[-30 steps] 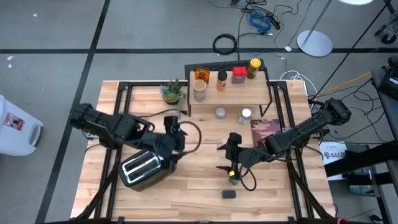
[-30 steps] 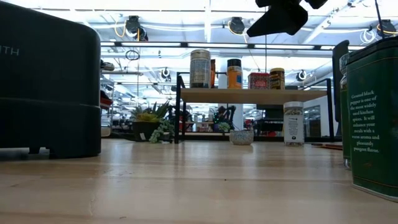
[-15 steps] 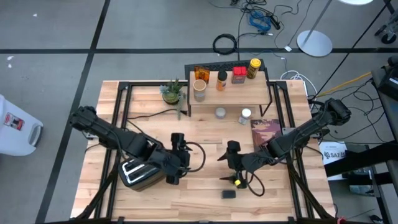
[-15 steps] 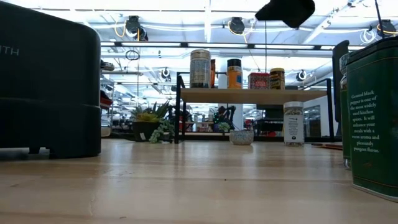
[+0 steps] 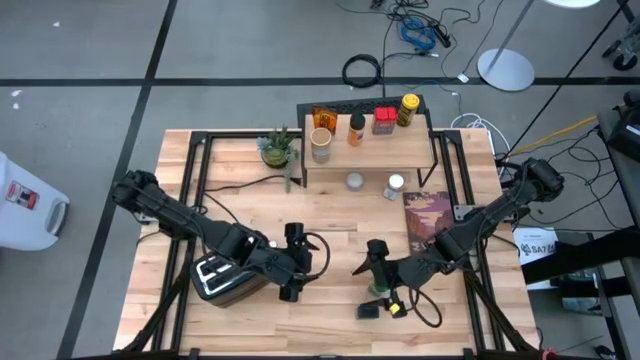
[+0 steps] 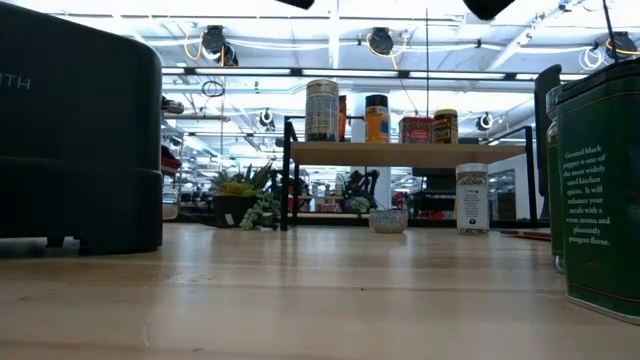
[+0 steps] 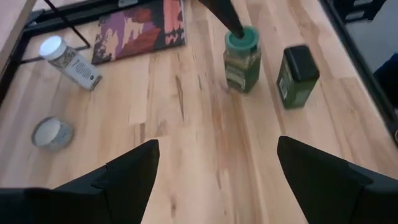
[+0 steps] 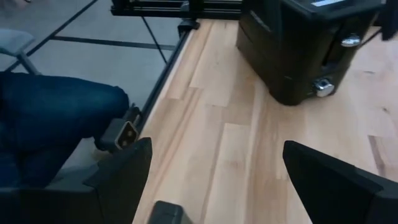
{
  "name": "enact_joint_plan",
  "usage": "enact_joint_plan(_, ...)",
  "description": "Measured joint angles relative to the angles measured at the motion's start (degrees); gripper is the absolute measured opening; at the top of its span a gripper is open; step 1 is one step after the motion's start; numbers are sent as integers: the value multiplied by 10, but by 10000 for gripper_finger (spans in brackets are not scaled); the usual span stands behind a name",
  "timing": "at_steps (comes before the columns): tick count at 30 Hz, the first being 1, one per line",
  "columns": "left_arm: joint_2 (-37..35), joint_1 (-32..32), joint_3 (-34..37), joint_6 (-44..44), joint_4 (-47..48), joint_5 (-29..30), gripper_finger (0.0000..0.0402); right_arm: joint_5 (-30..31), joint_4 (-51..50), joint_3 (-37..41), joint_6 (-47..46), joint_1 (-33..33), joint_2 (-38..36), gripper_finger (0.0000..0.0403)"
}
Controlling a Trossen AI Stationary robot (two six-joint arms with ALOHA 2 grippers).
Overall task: Shelf spices
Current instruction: Put the black seasoning can on the shelf
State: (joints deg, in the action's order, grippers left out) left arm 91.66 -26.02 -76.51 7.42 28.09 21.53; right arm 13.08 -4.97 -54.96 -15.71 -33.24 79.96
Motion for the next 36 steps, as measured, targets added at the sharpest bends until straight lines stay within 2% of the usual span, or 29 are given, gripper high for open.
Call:
enact_joint_plan(7, 0, 0, 63, 0, -102, 0, 336, 0, 4, 0, -38, -26, 6, 340)
enact_joint_plan(13, 0, 0, 104, 13, -156, 0, 336, -15, 27, 0, -65, -43, 55, 339)
enact_joint_plan(36, 35, -1, 108, 28, -166, 15, 336, -23, 24, 0, -121, -95, 110, 338)
